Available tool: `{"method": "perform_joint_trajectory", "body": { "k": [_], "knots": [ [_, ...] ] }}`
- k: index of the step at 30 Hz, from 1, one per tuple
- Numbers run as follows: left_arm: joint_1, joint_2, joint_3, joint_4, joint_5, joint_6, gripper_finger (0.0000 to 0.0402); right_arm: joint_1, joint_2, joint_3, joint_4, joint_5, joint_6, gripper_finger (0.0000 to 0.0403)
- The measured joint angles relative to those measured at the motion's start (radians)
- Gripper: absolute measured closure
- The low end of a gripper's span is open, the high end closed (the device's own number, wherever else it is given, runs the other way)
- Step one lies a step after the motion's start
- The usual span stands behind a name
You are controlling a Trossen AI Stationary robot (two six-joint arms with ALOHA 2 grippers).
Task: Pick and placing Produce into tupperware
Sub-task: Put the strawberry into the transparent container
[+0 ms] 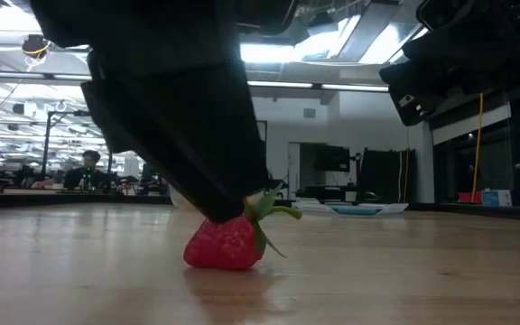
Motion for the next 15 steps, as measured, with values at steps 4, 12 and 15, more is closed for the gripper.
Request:
{"method": "perform_joint_trajectory", "body": {
  "k": [4,12,15],
  "knots": [
    [0.010,0.000,-0.001,0.001,-0.006,0.048,0.0329,0.000,0.000,0.000,0.000,0.000,0.000,0.0257],
    [0.035,0.000,-0.037,0.005,-0.007,0.072,0.0366,0.000,0.000,0.000,0.000,0.000,0.001,0.0257],
    [0.037,0.000,-0.040,0.007,-0.007,0.073,0.0374,0.000,0.000,0.000,0.000,0.000,0.000,0.0257]
  ]
}}
